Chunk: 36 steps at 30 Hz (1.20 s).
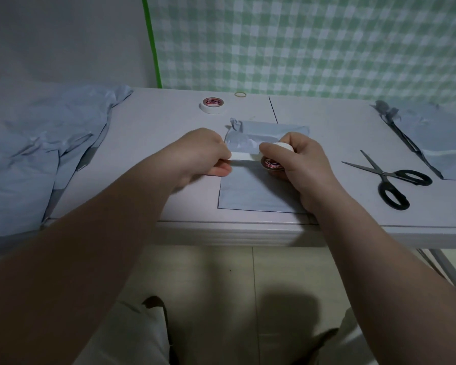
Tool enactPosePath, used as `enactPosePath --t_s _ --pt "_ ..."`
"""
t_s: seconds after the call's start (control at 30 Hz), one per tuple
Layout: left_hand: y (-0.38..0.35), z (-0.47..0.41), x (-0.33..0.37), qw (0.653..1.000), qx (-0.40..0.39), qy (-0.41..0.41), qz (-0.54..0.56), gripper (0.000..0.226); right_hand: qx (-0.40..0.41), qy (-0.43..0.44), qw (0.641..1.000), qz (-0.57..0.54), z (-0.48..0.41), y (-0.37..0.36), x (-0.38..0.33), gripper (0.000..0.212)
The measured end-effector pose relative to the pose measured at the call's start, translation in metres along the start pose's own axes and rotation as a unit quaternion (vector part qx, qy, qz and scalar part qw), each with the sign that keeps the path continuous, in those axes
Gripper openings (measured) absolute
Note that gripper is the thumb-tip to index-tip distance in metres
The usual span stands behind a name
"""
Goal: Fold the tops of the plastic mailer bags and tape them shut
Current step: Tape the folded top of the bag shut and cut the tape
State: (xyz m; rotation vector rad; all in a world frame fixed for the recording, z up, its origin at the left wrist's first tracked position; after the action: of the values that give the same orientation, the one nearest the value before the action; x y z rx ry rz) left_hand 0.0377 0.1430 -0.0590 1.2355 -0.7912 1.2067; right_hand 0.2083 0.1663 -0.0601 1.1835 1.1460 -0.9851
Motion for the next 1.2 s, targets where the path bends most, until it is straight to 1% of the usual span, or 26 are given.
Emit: enactPosePath --t_s 0.2,0.43,0.7,0.9,1.0,1.2 --pt "0.003 -0.002 0.001 0.999 0.0 0.001 -0.033 0.015 0.014 0.009 0.999 0.028 0.002 -0.002 -0.001 0.034" --pt "0.002 -0.003 0.008 0.997 0.001 -0.002 -0.075 0.016 0.026 0.025 0.989 0.143 0.001 -0.008 -0.012 0.027" --pt "0.006 -0.005 0.009 0.981 0.003 -0.019 -0.195 0.015 0.024 0.044 0.974 0.223 -0.001 -0.013 -0.017 0.019" --pt "0.005 -0.006 0.01 0.968 -0.017 -0.032 -0.25 0.013 0.025 0.043 0.97 0.239 -0.003 -0.014 -0.018 0.014" --pt "0.005 -0.007 0.011 0.965 -0.019 -0.033 -0.26 0.015 0.028 0.041 0.968 0.247 -0.003 -0.014 -0.019 0.014" --pt "0.002 -0.009 0.011 0.953 -0.021 -0.041 -0.3 0.012 0.032 0.039 0.966 0.255 -0.003 -0.015 -0.019 0.015"
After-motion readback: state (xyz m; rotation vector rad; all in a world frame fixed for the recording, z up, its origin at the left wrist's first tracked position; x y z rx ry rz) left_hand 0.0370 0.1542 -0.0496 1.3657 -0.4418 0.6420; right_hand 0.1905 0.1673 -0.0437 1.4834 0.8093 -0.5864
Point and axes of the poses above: each hand's wrist, its own z-axis away from the middle knuckle, its own y-axis out of the back of the hand, x = y × z, the point moved 5 cm from there along -z, towards the middle knuckle, and after that the axes turned 3 degrees about -y, right-handed, at the moved point
